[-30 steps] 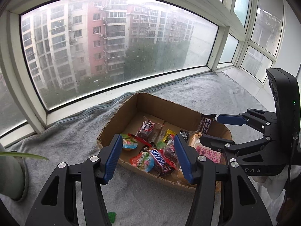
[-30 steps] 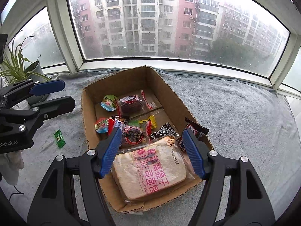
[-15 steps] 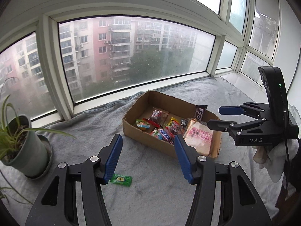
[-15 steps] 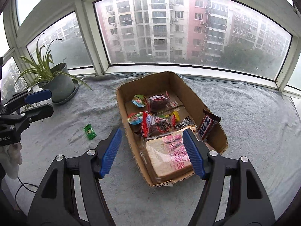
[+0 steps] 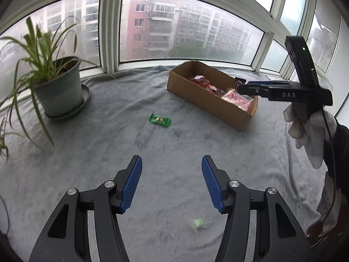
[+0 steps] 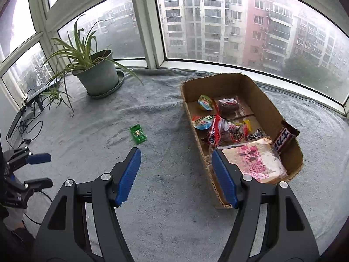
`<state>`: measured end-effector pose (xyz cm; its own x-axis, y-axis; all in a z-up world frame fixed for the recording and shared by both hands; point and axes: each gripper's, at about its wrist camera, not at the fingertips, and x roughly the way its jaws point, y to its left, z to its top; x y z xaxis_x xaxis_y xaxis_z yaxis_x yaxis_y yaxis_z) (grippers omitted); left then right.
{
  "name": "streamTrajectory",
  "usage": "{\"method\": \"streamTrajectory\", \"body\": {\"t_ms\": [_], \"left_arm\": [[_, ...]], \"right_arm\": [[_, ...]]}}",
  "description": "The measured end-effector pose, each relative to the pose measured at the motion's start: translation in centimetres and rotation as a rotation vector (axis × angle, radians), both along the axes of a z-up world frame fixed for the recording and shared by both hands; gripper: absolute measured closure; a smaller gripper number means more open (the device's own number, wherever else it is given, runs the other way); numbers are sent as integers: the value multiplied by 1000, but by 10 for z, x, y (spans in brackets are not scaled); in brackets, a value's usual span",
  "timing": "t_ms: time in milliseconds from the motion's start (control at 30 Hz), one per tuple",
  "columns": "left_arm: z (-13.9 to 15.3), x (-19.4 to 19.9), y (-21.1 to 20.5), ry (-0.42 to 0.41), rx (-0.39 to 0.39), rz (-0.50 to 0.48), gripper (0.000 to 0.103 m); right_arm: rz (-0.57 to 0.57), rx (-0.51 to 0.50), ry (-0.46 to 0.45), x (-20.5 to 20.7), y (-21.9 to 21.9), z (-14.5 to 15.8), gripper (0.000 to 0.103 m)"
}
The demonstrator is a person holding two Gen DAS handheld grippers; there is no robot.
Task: Organize snacks
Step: 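Move the right tool to the green candy while the left tool approaches the clear packet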
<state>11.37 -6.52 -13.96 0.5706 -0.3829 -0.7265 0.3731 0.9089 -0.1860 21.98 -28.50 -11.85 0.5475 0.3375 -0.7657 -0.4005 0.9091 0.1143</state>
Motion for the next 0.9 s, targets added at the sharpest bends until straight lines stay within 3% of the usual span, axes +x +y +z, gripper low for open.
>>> {"method": "streamTrajectory", "body": {"t_ms": [367, 833, 900], "left_arm": [[-45, -58, -15, 55, 0, 108, 47], [-73, -68, -27, 75, 24, 143, 49], [-76, -66, -31, 74, 40, 133, 52]], "right_arm": [[145, -14, 47, 21, 54, -32, 33], [283, -134, 58, 51, 115, -64, 33], [299, -145, 64, 54, 120, -68, 40]]}}
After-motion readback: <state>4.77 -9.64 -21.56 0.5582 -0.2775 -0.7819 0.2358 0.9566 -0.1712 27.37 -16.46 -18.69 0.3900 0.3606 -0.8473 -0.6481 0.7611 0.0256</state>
